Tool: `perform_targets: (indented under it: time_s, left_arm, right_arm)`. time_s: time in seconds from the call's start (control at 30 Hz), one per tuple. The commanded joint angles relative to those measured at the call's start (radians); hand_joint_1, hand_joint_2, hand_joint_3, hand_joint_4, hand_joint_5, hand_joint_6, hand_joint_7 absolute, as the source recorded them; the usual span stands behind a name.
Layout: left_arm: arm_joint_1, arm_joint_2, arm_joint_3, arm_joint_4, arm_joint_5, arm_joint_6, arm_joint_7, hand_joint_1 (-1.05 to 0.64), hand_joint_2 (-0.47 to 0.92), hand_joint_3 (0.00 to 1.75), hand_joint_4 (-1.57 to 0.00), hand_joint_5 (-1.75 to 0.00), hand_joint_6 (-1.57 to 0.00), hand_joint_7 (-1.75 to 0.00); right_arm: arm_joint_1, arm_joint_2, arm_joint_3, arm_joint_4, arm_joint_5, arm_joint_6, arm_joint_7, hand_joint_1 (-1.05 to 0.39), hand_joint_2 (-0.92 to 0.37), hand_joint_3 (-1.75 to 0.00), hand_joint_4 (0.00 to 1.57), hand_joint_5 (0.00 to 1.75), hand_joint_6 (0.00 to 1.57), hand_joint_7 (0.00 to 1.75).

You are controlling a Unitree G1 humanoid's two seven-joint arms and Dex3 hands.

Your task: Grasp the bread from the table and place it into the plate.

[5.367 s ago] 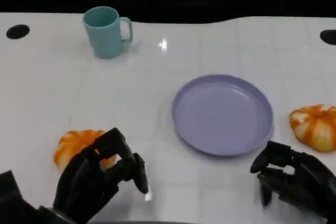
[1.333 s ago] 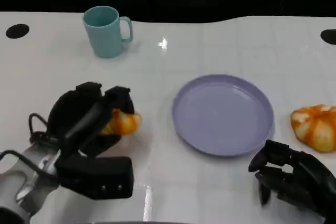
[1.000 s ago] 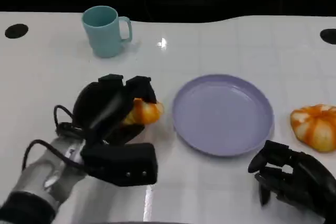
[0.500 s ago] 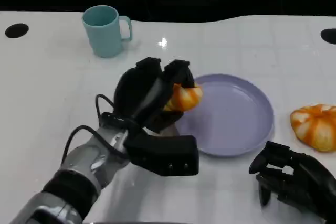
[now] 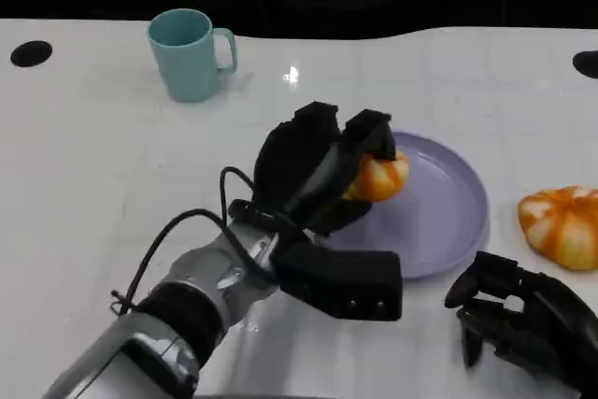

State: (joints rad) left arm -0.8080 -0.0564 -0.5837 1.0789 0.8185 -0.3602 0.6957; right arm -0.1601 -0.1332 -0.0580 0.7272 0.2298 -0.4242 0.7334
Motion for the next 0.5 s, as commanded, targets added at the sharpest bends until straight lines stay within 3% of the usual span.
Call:
perform_targets:
  time_s: [0.03,0.27,0.37,0.4,0.47,0.5]
  left_arm:
    - [-0.058,-0.029,-0.021,0.064,0.007,0.007,0.03,-0.23,0.52,1.11,-0.82,-1.75,-0.7,-1.75]
    - [-0.1,-0.067,-0.045,0.114,0.003,0.037,-0.003,-0.25,0.53,1.01,-0.79,-1.75,-0.67,-1.75]
    - [-0.11,-0.077,-0.047,0.127,-0.005,0.044,-0.024,-0.26,0.56,0.91,-0.78,-1.75,-0.74,-1.51]
    - [-0.112,-0.08,-0.041,0.129,-0.017,0.04,-0.047,-0.26,0.56,0.85,-0.77,-1.69,-0.8,-1.28]
    - [-0.115,-0.084,-0.032,0.132,-0.035,0.04,-0.086,-0.27,0.59,0.74,-0.78,-1.54,-0.87,-1.0]
    - [-0.122,-0.086,-0.032,0.134,-0.04,0.057,-0.136,-0.28,0.63,0.65,-0.78,-1.24,-0.78,-0.77]
  right_arm:
    - [0.025,-0.019,0.006,0.011,-0.015,0.027,0.002,-0.5,-0.92,-0.26,0.68,1.75,0.66,1.4]
    - [0.024,-0.018,0.009,0.012,-0.022,0.022,-0.008,-0.52,-0.92,-0.27,0.68,1.75,0.67,1.4]
    - [0.026,-0.015,0.01,0.006,-0.02,0.033,-0.011,-0.52,-0.92,-0.25,0.68,1.75,0.67,1.41]
    - [0.025,-0.015,0.011,0.009,-0.024,0.023,-0.013,-0.53,-0.92,-0.26,0.68,1.75,0.67,1.41]
    - [0.026,-0.016,0.014,0.007,-0.03,0.014,-0.019,-0.54,-0.92,-0.26,0.69,1.75,0.67,1.41]
    - [0.026,-0.015,0.014,0.007,-0.029,0.015,-0.018,-0.54,-0.92,-0.26,0.69,1.75,0.66,1.42]
